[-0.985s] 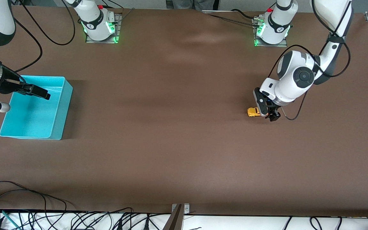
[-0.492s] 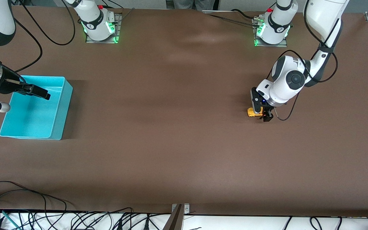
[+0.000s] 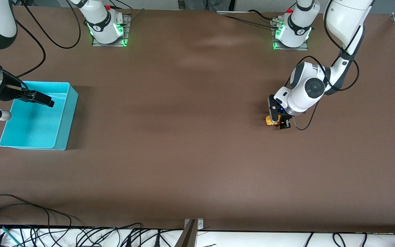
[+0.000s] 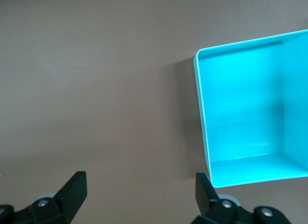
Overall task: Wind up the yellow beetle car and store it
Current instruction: 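Lower the left gripper and grasp the yellow car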
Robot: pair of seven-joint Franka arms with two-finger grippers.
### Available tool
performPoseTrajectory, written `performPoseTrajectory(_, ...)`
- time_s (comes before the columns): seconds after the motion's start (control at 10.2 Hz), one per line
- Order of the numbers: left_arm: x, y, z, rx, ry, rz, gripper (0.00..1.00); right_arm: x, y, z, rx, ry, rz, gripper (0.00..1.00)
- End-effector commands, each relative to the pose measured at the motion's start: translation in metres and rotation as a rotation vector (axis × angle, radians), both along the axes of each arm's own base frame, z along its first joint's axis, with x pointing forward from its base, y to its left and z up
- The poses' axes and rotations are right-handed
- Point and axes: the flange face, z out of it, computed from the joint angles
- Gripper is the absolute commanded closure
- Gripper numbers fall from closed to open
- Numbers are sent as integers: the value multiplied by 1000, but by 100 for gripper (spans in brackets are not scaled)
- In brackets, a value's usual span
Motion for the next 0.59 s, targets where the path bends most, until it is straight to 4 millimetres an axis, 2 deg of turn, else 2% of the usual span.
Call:
performPoseTrajectory(0.0, 3, 3, 2, 5, -10, -34, 93, 2, -2, 5, 6, -8, 7, 0)
performPoseTrajectory(0.2, 5, 3, 1, 3, -13, -81, 99, 2, -2, 5, 6, -6, 7, 0)
performPoseTrajectory(0.49, 13, 9, 0, -1, -22, -144, 99, 2, -2, 5, 6, -8, 9, 0)
